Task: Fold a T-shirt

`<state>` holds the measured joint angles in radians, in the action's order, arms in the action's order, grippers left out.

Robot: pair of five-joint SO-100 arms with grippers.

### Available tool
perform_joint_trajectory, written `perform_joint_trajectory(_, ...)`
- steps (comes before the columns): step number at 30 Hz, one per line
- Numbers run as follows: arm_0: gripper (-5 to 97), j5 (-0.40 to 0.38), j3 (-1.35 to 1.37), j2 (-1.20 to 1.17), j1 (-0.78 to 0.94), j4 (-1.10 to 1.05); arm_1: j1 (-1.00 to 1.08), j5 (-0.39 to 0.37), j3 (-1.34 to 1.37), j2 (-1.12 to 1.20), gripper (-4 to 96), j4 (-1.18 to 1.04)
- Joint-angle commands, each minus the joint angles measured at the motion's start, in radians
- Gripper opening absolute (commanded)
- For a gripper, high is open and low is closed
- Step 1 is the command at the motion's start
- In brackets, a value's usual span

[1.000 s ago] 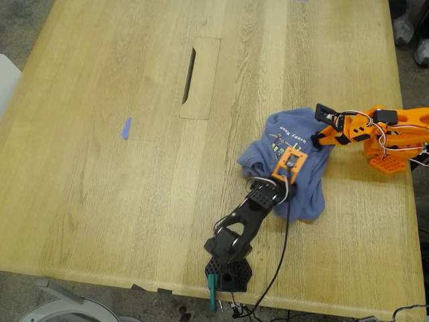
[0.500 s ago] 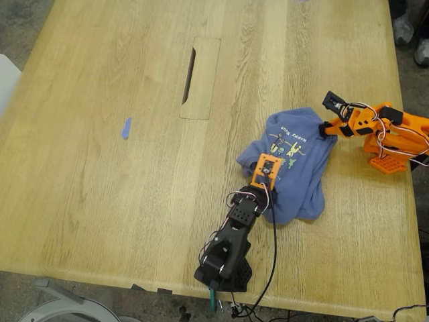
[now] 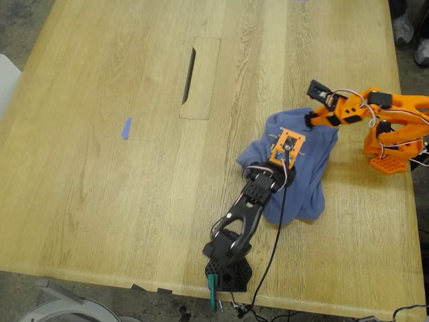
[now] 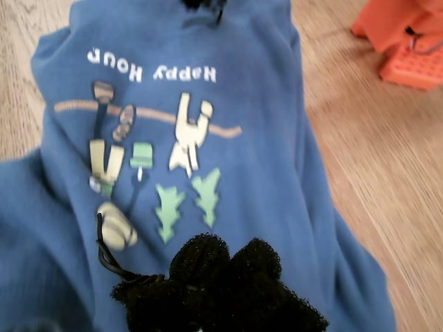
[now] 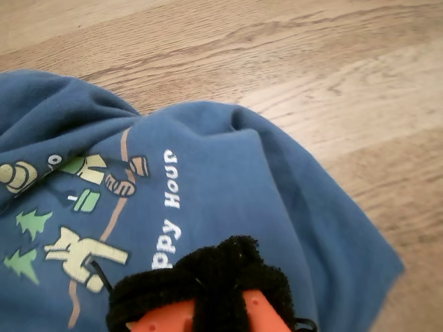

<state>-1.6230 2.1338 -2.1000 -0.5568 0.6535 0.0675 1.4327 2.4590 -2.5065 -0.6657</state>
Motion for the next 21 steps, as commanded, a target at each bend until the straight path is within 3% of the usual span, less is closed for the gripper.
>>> perform_joint_trajectory(1,0,0.011,-0.107,0.095,0.048,-0.190,-0.015,0.009,-0.057,0.107,0.2,0.137)
perform_joint_trajectory(14,0,0.026,-0.005,0.247,0.319,-0.474,-0.049,0.009,-0.242,0.569,0.5,0.472)
perform_joint_trajectory(21,0,0.020,0.210,0.155,0.385,-0.534,-0.009,-0.003,-0.057,0.555,0.3,0.603)
